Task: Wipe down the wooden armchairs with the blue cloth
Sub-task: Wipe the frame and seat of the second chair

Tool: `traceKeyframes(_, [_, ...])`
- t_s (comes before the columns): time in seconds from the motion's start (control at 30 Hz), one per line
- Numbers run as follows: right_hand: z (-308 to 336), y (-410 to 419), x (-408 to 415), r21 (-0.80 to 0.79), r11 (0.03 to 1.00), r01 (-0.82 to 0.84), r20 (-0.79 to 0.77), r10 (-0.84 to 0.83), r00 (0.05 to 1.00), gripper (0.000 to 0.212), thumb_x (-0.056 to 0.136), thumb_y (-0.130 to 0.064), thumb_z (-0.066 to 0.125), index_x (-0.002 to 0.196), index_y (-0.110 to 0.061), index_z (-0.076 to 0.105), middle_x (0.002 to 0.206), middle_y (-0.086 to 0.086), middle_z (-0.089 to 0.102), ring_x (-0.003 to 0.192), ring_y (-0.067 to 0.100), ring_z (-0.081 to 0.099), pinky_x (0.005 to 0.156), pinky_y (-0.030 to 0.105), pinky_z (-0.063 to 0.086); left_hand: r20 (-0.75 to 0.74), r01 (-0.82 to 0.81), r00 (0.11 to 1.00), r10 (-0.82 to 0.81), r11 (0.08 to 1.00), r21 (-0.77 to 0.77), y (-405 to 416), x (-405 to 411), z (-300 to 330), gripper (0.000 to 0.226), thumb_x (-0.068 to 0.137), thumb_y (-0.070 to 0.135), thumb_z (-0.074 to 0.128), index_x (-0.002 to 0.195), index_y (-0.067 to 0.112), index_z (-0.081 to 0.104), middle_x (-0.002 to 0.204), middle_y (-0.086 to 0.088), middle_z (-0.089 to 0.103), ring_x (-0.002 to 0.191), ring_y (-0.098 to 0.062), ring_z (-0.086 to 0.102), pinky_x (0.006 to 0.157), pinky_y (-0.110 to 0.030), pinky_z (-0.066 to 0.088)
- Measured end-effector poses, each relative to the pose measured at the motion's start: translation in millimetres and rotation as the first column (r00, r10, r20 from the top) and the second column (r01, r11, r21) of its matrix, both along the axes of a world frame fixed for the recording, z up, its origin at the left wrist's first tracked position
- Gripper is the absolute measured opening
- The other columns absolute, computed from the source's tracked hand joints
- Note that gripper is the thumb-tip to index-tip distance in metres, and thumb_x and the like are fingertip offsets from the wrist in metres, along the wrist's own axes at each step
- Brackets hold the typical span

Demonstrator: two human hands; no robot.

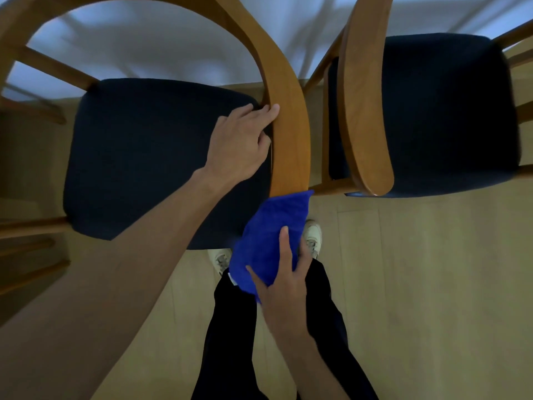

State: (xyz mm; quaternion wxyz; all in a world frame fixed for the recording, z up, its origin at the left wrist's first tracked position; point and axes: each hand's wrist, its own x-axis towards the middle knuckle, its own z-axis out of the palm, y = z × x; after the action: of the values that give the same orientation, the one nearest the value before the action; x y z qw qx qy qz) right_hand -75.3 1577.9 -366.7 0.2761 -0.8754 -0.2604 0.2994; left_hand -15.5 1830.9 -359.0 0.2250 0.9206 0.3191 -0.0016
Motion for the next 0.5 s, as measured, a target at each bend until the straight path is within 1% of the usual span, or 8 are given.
traceKeyframes(0.07, [4,-13,28,0.014,0.992,-0.129,0.003,0.129,0.992,0.099,0.078,-0.044,0.078,0.152,-0.046,0.012,0.148,-0.002,0.021,0.116,-0.001,0.034,0.09,0.018,0.044,0.024,-0.01,1.0,0.01,1.0,-0.012,0,3,-1,0.046,0.1,0.024,0.039,0.146,0.023,0.04,0.144,0.002,0.05,0.137,-0.024,0.038,0.104,-0.046,0.034])
traceKeyframes(0.13, [8,-25,54,0.041,0.959,-0.281,0.056,0.279,0.959,0.091,0.078,-0.034,0.08,0.15,-0.042,0.025,0.141,0.003,0.04,0.105,0.003,0.048,0.084,0.014,0.049,0.03,-0.009,1.0,0.009,1.0,-0.013,2,4,-1,0.045,0.1,0.025,0.039,0.145,0.023,0.042,0.143,0.002,0.051,0.137,-0.024,0.038,0.105,-0.045,0.034])
traceKeyframes(0.23, [9,-35,69,0.07,0.936,-0.346,0.12,0.336,0.934,0.082,0.076,-0.015,0.082,0.146,-0.027,0.042,0.133,0.01,0.058,0.102,0.008,0.054,0.088,0.001,0.039,0.033,-0.005,0.999,0.006,1.0,-0.023,3,4,-2,0.045,0.1,0.025,0.038,0.145,0.022,0.042,0.143,0.002,0.052,0.137,-0.024,0.038,0.105,-0.044,0.033])
traceKeyframes(0.3, [9,-33,56,0.034,0.951,-0.308,0.073,0.305,0.949,0.085,0.08,-0.021,0.08,0.15,-0.032,0.033,0.147,0.007,0.045,0.105,0.0,0.049,0.087,0.0,0.037,0.046,-0.007,0.999,0.009,0.999,-0.039,0,5,-2,0.045,0.1,0.025,0.038,0.145,0.021,0.042,0.142,0.001,0.052,0.137,-0.023,0.037,0.106,-0.042,0.033])
traceKeyframes(0.33, [8,-29,44,0.019,0.964,-0.266,0.019,0.266,0.964,0.089,0.084,-0.032,0.074,0.154,-0.04,0.02,0.157,0.003,0.028,0.113,-0.004,0.041,0.093,0.005,0.036,0.051,-0.013,0.999,0.015,0.999,-0.048,-2,6,-2,0.045,0.101,0.025,0.039,0.145,0.02,0.042,0.143,0.0,0.051,0.137,-0.023,0.037,0.107,-0.042,0.033])
traceKeyframes(0.4, [4,-14,19,0.005,0.987,-0.159,-0.058,0.16,0.985,0.093,0.088,-0.053,0.062,0.152,-0.047,-0.006,0.161,-0.012,-0.004,0.132,0.0,0.021,0.103,0.024,0.033,0.06,-0.026,0.998,0.03,0.998,-0.062,-3,7,-1,0.045,0.101,0.025,0.039,0.145,0.019,0.041,0.143,-0.001,0.05,0.137,-0.023,0.037,0.107,-0.041,0.033])
traceKeyframes(0.43, [2,-5,9,0.002,0.995,-0.099,-0.045,0.099,0.994,0.095,0.088,-0.058,0.059,0.152,-0.046,-0.01,0.161,-0.008,-0.009,0.136,0.005,0.017,0.103,0.028,0.034,0.06,-0.025,0.998,0.029,0.998,-0.061,-3,7,-1,0.045,0.101,0.025,0.04,0.145,0.019,0.041,0.143,-0.001,0.051,0.137,-0.023,0.037,0.107,-0.042,0.033])
traceKeyframes(0.5, [0,12,0,-0.03,0.999,-0.022,0.028,0.022,0.999,0.094,0.088,-0.066,0.05,0.155,-0.035,-0.008,0.162,0.011,-0.006,0.142,0.024,0.026,0.103,0.037,0.041,0.051,-0.012,0.999,0.014,0.999,-0.045,-2,6,1,0.045,0.101,0.024,0.039,0.145,0.019,0.041,0.142,-0.001,0.052,0.137,-0.023,0.037,0.106,-0.042,0.033])
